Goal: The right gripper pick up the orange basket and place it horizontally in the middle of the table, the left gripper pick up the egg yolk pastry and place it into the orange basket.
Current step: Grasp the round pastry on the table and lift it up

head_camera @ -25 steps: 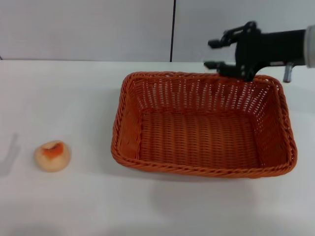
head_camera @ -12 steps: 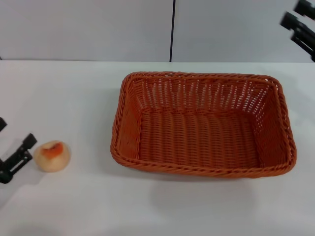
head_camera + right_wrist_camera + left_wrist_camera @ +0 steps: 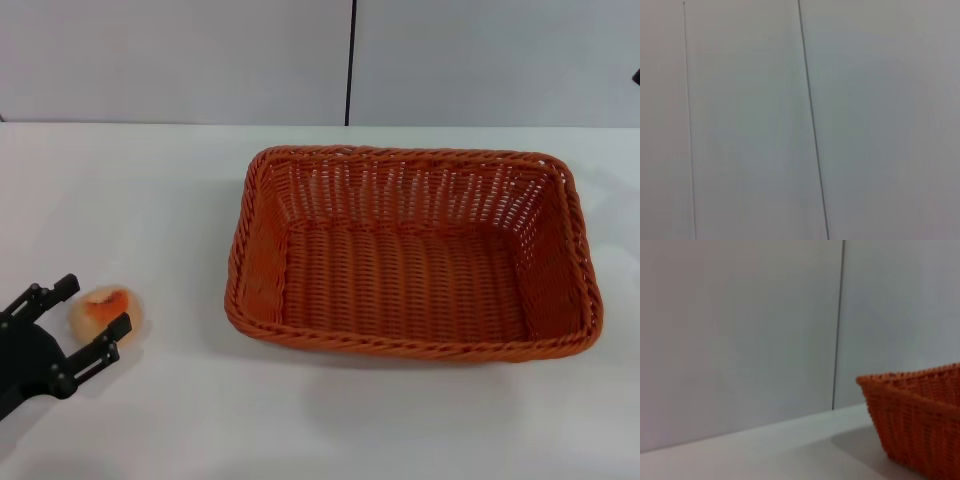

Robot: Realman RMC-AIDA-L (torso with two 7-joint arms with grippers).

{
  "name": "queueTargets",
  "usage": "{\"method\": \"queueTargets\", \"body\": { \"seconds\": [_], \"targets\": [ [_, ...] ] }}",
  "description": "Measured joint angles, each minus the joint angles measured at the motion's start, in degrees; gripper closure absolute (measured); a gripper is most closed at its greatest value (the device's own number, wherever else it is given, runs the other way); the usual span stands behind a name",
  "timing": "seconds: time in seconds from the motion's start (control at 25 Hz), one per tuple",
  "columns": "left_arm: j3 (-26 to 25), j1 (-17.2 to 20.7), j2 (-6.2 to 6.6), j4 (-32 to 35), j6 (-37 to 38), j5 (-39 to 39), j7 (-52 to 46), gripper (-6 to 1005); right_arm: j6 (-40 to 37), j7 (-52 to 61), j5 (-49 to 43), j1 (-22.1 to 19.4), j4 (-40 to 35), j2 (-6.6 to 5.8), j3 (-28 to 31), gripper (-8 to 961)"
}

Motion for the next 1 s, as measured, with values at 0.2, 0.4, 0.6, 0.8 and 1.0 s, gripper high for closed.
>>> {"method": "queueTargets", "body": {
  "seconds": [0.2,0.4,0.6,0.8,1.0],
  "targets": [
    [0.8,-0.1,-0.28,-0.6,-3.8,0.0,0.0,312,-0.8,0.2,0.0,0.4,0.3,-0.09,0.5,497],
    [1.7,-0.7,-0.33,-1.6,-5.9,0.0,0.4,315,-1.0,1.0,-0.1,0.7,0.1,-0.23,0.6,491],
    [1.5,-0.9,-0.43,-1.8,-6.1,-0.4,0.4,318,-1.0,1.5,-0.3,0.8,0.0,-0.40,0.7,485],
    [1.3,-0.9,-0.40,-1.9,-5.4,-0.5,0.5,546,-1.0,1.6,-0.3,0.8,0.0,-0.43,1.0,480],
    [0.1,-1.3,-0.32,-2.0,-4.0,-0.8,0.1,680,-1.0,1.6,-0.3,0.8,0.3,-0.42,1.4,474]
  ]
}}
